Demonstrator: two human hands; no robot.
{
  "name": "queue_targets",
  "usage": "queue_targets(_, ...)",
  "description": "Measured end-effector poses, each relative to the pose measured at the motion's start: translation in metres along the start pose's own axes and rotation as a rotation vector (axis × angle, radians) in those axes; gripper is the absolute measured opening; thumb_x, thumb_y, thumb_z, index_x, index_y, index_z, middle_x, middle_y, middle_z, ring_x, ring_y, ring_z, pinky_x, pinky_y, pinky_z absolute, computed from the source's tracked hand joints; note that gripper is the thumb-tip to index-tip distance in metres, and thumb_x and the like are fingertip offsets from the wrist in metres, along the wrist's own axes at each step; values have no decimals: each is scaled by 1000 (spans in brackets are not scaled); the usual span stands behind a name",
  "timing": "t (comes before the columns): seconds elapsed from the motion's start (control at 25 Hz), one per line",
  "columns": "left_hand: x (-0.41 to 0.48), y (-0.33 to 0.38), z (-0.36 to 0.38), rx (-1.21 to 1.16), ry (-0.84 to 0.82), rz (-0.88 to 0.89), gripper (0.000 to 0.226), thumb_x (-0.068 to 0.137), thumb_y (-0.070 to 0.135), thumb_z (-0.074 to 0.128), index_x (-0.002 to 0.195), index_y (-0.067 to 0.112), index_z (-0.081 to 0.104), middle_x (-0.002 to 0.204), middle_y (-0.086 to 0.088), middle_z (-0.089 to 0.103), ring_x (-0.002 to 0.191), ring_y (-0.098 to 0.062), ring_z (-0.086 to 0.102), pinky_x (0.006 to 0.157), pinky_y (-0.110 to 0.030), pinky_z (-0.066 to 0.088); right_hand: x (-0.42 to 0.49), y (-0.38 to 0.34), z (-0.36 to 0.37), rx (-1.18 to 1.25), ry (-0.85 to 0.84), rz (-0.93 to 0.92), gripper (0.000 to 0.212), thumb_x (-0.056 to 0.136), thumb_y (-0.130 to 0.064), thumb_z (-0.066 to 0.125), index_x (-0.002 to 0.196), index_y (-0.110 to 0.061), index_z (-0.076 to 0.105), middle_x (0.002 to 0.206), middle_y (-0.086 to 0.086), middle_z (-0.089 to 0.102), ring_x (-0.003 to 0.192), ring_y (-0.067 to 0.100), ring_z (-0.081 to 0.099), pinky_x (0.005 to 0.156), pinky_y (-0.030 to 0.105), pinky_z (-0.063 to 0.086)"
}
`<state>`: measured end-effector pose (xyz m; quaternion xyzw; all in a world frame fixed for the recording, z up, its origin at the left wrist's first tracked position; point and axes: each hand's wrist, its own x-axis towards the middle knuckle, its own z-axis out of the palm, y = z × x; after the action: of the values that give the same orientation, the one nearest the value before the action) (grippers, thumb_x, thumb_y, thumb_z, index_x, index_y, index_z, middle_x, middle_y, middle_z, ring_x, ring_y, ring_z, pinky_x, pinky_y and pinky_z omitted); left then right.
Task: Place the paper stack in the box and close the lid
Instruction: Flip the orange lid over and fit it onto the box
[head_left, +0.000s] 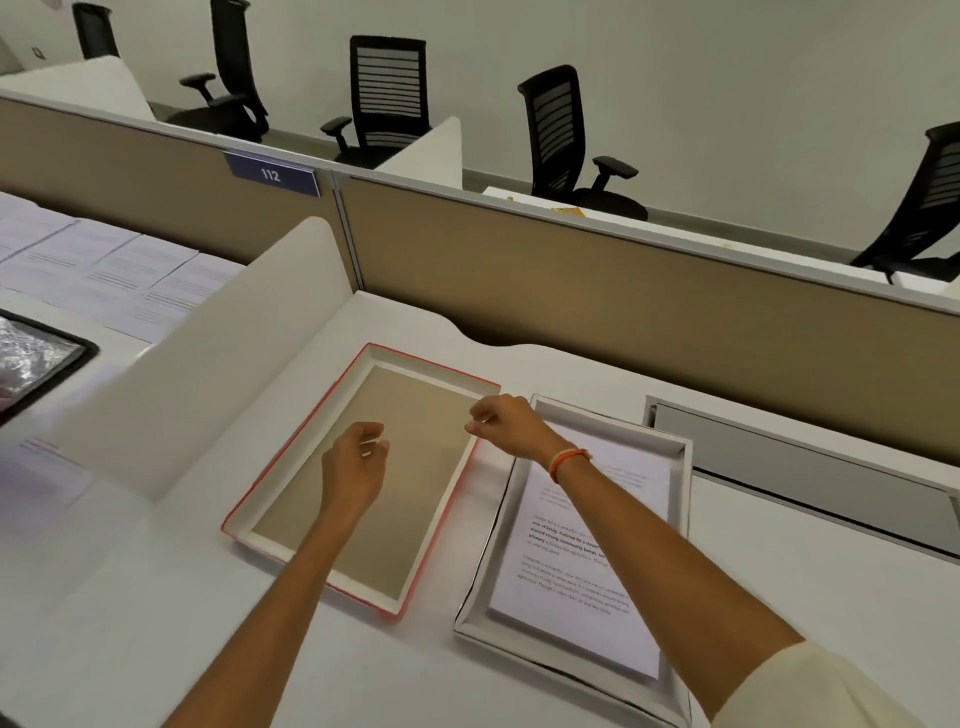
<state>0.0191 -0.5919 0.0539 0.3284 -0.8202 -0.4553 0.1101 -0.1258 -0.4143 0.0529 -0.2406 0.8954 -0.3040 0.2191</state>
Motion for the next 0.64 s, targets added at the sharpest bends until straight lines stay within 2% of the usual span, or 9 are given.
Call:
queue_targets(0.2,48,-63,-50,253,171,29,36,88,10,67,123,9,61,123,-13,65,111,-31,63,93,-41,51,-9,-22,59,43,-38,22,42,90,-31,66,124,-7,63,126,10,66,110,23,65,98,32,52)
queue_targets(0.28,62,-90,-67,431,162,-60,46,85,20,72,127,9,58,123,-17,63,111,-36,61,92,-46,52,-13,-30,84,62,-35,48,41,89,-30,67,123,-7,64,125,9,66,110,23,65,98,33,52)
queue_targets(0.36,70,-112,-77,582,98,-149,50,82,32,74,122,6,60,116,-18,64,105,-37,62,88,-46,54,-18,-38,105,94,-44,70,41,89,-30,68,124,-8,64,127,8,66,111,21,65,97,29,52)
queue_targets(0.48,76,-139,-82,621,14,-168,38,82,39,73,98,5,66,97,-14,68,88,-32,66,78,-41,58,-25,-48,129,103,-38,94,44,88,-32,68,126,-9,63,129,6,65,116,20,62,97,26,48)
queue_targets(0.64,78,-157,-81,627,28,-114,16,93,19,55,91,6,63,94,-14,67,79,-29,63,65,-33,51,-45,-51,147,66,174,187,31,93,-22,63,121,-10,61,126,4,62,121,20,55,96,26,45)
